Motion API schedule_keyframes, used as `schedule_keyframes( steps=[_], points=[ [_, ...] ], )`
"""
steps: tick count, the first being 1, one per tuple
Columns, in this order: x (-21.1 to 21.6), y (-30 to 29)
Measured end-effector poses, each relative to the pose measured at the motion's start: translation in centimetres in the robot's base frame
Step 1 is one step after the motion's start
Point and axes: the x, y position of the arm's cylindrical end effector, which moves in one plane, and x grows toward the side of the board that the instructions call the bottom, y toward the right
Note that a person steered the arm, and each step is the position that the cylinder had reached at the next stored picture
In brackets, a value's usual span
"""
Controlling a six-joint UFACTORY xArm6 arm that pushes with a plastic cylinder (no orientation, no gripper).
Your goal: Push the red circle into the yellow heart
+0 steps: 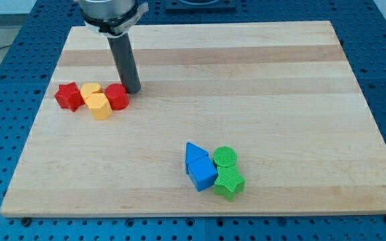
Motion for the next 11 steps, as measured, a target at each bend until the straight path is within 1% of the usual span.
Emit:
schedule_keyframes(
  steps=[1, 2, 3, 4, 6, 8, 10, 11],
  points=[
    [0.0, 0.0],
    [0.3, 3.3],
    [2.2, 5.1],
    [4.1, 4.1],
    [3.3, -0.5],
    [0.5, -1.3],
    [0.6, -3.6],
    [2.6, -2.8]
  ],
)
